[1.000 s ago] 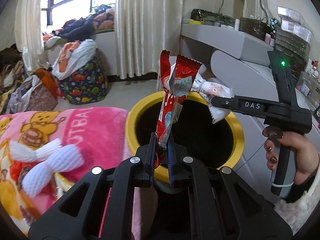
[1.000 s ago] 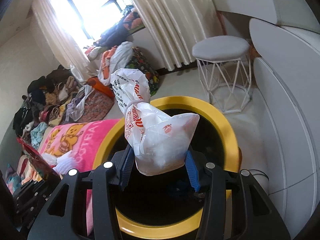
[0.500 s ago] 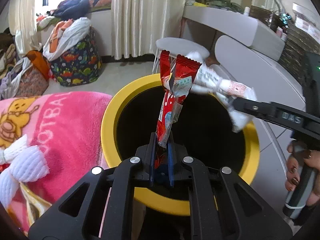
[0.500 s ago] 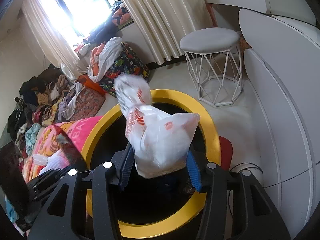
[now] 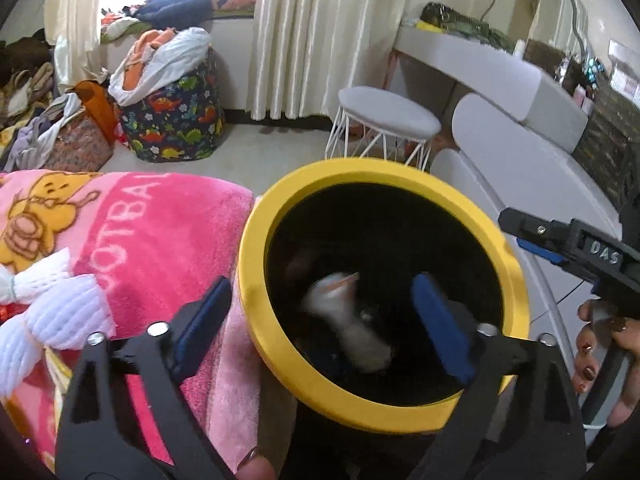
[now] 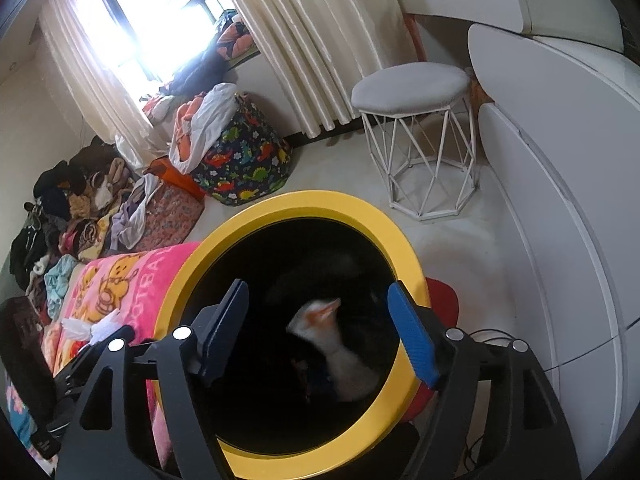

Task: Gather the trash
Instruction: 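Open both grippers to drop the wrapper and bag into the bin, then move both grippers back toward the remaining trash on the blanket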

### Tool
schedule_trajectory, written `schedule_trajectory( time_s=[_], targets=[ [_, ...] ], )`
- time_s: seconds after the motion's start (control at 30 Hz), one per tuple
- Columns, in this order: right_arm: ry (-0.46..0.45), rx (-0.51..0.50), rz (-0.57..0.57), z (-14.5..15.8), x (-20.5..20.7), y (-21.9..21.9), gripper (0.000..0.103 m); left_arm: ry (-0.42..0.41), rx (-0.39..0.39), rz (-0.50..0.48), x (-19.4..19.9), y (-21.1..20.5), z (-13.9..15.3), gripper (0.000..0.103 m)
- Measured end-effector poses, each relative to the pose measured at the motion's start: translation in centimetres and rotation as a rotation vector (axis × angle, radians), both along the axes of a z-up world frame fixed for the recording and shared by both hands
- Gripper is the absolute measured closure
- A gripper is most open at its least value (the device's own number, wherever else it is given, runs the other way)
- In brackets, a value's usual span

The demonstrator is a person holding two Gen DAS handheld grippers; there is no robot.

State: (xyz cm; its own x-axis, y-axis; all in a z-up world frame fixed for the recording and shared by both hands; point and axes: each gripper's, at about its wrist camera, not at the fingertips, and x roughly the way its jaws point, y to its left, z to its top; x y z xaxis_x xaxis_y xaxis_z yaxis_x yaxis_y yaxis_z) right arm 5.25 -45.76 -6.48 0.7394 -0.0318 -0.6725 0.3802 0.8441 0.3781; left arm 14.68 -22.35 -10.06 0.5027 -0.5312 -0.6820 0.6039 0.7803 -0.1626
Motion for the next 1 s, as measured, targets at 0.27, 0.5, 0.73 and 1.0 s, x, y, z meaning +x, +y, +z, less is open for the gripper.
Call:
schedule_trajectory(
  time_s=[0.27,0.5,0.73,1.0],
  targets=[
    [-0.037,-0.046,0.0,1.1,-0.2,0.9,0.023,-0.04,-0.04,0.05,-0.7,2.3,2.1,0.011],
    [-0.058,-0.086,0.028,2.1,0.0,2.4,0.02,-0.037,-0.053,0.099,-0.7,4.1,2.4,0.011],
    [-0.086,-0.115,0.062,3.1,0.3,4.2,0.018,-0.045,-0.08,0.134,-1.0,6.4,3.2,0.011],
    [-0.117,-0.112,0.109,3.9,0.7,6.2,0.017,-0.068,-0.086,0.174,-1.8,9.1,3.8,0.011]
  ],
)
